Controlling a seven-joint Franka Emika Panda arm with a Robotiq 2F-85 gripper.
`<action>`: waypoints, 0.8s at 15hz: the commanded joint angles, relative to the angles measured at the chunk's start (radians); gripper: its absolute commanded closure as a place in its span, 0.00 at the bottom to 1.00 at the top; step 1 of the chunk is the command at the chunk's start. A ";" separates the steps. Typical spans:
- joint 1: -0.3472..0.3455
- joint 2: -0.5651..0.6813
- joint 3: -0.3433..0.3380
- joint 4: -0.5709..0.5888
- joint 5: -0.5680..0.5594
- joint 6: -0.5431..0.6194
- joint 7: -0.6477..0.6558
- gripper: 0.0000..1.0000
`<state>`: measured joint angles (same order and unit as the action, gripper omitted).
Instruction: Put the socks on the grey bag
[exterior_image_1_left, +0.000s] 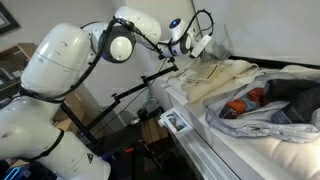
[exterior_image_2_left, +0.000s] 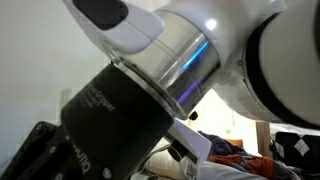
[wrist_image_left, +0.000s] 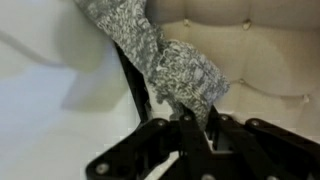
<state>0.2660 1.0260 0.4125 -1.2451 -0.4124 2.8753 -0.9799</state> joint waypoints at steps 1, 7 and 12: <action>0.013 -0.107 0.010 -0.125 -0.041 0.086 0.011 0.96; 0.036 -0.240 -0.031 -0.292 -0.043 0.336 0.106 0.96; 0.037 -0.194 -0.017 -0.236 -0.052 0.308 0.091 0.85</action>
<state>0.3002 0.8307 0.3983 -1.4845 -0.4564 3.1843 -0.8978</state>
